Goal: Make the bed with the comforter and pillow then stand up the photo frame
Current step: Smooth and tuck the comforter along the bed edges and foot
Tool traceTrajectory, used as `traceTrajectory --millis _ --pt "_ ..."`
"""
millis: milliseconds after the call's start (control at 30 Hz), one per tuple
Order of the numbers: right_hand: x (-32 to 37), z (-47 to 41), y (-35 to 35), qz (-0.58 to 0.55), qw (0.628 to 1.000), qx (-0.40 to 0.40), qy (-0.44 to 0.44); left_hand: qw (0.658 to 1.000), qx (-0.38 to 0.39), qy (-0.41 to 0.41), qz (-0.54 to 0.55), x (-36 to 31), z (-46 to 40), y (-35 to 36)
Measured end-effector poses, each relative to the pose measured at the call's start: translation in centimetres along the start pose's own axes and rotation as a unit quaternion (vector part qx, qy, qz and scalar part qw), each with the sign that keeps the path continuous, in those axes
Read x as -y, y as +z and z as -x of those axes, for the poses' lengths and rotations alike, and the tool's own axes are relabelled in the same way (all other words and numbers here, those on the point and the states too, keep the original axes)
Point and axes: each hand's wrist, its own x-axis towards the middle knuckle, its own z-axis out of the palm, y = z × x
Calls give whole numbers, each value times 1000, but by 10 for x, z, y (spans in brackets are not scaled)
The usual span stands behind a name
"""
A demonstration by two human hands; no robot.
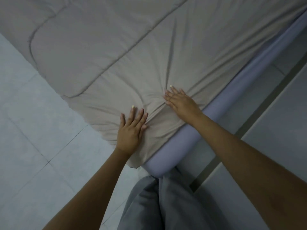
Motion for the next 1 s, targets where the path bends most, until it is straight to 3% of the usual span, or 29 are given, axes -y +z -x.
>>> traceTrajectory --millis 100,200,267,367,667,867,1000 --pt "2 33 1 -4 999 -42 -25 1000 5 0 23 -14 28 3" --pt "0 53 13 52 998 23 -28 997 76 -16 -14 -22 38 13" --pt "1 61 15 66 993 91 31 992 106 -47 -45 -27 36 18" --pt "4 70 19 77 988 92 97 989 113 -71 -70 -29 38 28" --pt "2 90 15 80 980 127 127 982 155 -70 -77 -29 54 26" --pt "-24 72 -9 52 992 90 69 995 92 -31 8 -51 14 13" --pt "-83 52 -32 56 986 68 140 996 79 30 20 -78 -35 17"
